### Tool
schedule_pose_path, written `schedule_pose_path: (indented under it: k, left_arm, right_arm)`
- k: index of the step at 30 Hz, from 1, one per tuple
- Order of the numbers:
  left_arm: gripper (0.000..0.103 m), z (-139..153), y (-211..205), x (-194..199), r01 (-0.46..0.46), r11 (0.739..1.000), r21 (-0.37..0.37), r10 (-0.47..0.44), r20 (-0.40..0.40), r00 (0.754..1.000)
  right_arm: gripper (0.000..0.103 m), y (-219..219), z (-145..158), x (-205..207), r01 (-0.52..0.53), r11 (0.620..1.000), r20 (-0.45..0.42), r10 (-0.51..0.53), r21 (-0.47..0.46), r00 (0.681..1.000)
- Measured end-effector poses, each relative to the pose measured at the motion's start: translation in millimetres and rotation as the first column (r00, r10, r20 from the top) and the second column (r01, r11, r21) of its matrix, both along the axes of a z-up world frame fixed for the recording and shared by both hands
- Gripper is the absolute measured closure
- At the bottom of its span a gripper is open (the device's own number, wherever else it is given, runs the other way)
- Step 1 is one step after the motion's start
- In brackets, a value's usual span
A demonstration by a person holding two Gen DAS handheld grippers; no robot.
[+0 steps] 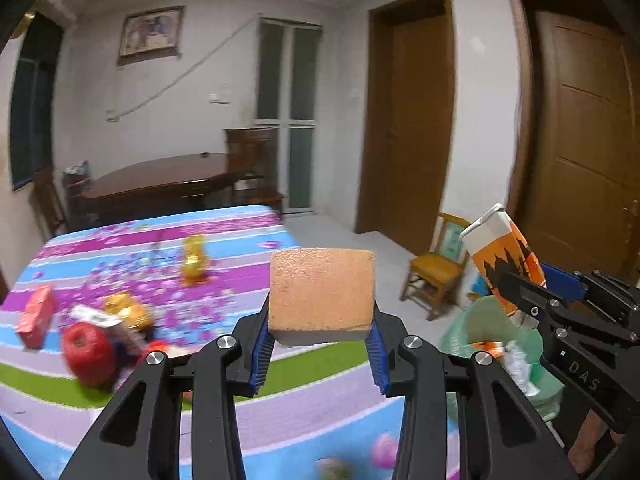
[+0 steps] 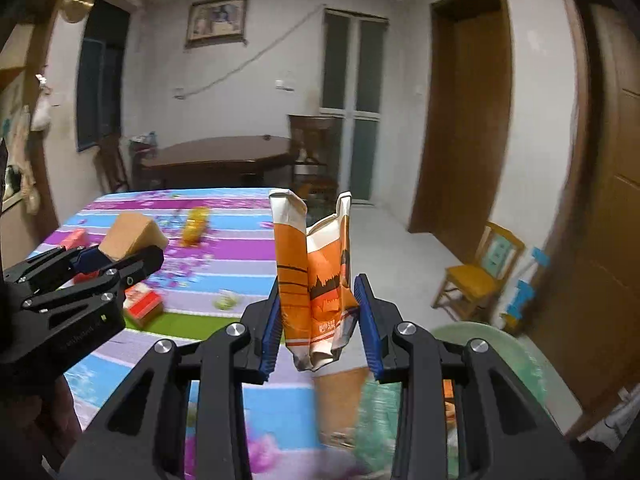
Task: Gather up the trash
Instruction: 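Carry the sponge block and orange paper cup over the green bin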
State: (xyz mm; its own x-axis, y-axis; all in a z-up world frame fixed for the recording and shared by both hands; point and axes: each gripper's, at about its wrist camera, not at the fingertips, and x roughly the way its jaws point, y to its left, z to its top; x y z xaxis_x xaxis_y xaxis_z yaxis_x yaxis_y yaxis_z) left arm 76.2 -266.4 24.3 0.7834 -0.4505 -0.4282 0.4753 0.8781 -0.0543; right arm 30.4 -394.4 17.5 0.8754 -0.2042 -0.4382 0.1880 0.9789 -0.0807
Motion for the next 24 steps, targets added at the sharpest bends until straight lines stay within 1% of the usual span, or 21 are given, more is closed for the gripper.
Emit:
schedule_pose_path:
  k: [3,6,8,12,15,19,24]
  left_arm:
    - [0.062,-1.6,-35.5,-1.2,0.076,0.997,0.0,-0.076,-0.012,0.997]
    - [0.062,-9.1,-75.9,-0.2,0.163,0.987,0.003,-0.163,-0.051,0.985]
    - [0.062,-15.0,-96.9,0.0,0.204,0.979,0.008,-0.203,-0.071,0.977]
    - [0.061,-33.3,-143.3,2.9,0.291,0.956,0.02,-0.286,-0.132,0.949]
    - [0.061,-49.9,-177.8,6.8,0.352,0.936,0.023,-0.342,-0.187,0.921]
    - [0.062,-70.0,-208.2,17.8,0.386,0.922,0.019,-0.37,-0.247,0.896]
    - [0.062,-90.3,-233.9,21.4,0.408,0.912,0.038,-0.383,-0.279,0.881]
  right_arm:
    - [0.07,-29.2,-2.6,-8.0,0.063,0.998,-0.024,-0.063,-0.002,0.998]
    - [0.07,-54.8,-8.8,-13.8,0.112,0.994,-0.052,-0.112,0.009,0.992]
    - [0.07,-73.6,-15.1,-17.3,0.146,0.989,-0.077,-0.144,0.024,0.987]
    - [0.07,-108.1,-33.9,-22.4,0.211,0.976,-0.14,-0.202,0.052,0.969]
    - [0.07,-125.1,-45.9,-24.1,0.243,0.968,-0.186,-0.227,0.067,0.956]
    - [0.07,-144.6,-64.4,-23.8,0.278,0.956,-0.25,-0.248,0.091,0.936]
    - [0.07,-170.7,-78.2,-24.9,0.317,0.939,-0.287,-0.27,0.132,0.919]
